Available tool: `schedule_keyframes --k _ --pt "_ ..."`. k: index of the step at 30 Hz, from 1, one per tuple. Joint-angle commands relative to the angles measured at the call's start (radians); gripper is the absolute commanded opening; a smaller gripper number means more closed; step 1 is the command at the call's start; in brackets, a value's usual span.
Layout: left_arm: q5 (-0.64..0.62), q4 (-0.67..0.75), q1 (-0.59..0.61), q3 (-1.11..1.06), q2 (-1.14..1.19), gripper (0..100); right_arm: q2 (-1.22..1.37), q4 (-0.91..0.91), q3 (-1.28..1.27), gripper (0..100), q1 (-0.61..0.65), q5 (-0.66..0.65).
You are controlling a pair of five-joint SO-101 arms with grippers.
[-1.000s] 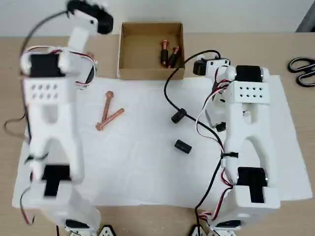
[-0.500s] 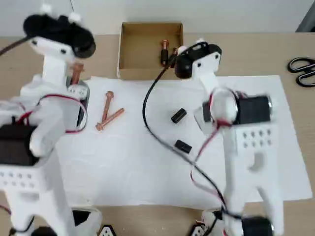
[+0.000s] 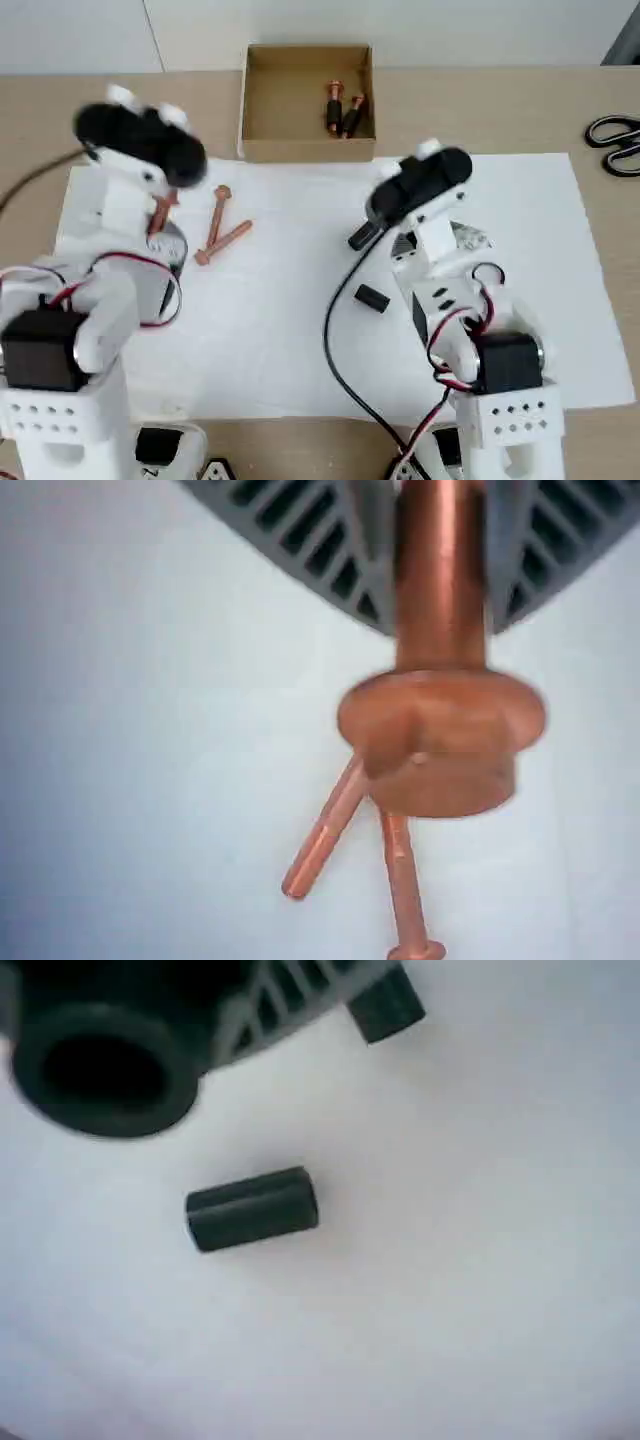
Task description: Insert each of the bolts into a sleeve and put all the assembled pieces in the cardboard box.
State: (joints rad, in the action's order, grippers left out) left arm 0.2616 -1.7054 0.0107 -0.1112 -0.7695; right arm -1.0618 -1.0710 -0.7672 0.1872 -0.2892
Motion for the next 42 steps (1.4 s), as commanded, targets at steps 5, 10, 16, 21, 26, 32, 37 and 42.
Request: schedule_keyframes --k 5,10,16,21,26,32,37,42 --pt "0.035 0.144 -0.021 -0.148 -0.127 1 -0.11 -0.01 -0.08 0.4 -0.015 0.006" --pt "-0.181 0.359 -0.017 -0.252 -0.204 1 -0.111 -0.016 -0.08 0.6 -0.015 0.015" --pt "-0.298 0.614 -0.025 -0.446 -0.304 1 -0.111 -0.013 -0.081 0.5 -0.016 0.008" --pt "-0.224 0.661 -0.075 -0.604 -0.451 1 -0.111 0.119 -0.173 0.5 -0.015 0.084" --pt "-0.262 0.822 -0.195 -0.766 -0.545 1 -0.113 0.306 -0.347 0.5 0.018 0.149" --pt "-0.45 1.079 -0.206 -0.889 -0.585 1 -0.113 0.403 -0.476 0.5 0.159 0.153" --pt "-0.542 1.108 -0.21 -0.94 -0.583 1 -0.113 0.458 -0.531 0.5 0.208 0.157" --pt "-0.557 1.209 -0.252 -1.02 -0.583 1 -0.113 0.533 -0.605 0.6 0.283 0.158"
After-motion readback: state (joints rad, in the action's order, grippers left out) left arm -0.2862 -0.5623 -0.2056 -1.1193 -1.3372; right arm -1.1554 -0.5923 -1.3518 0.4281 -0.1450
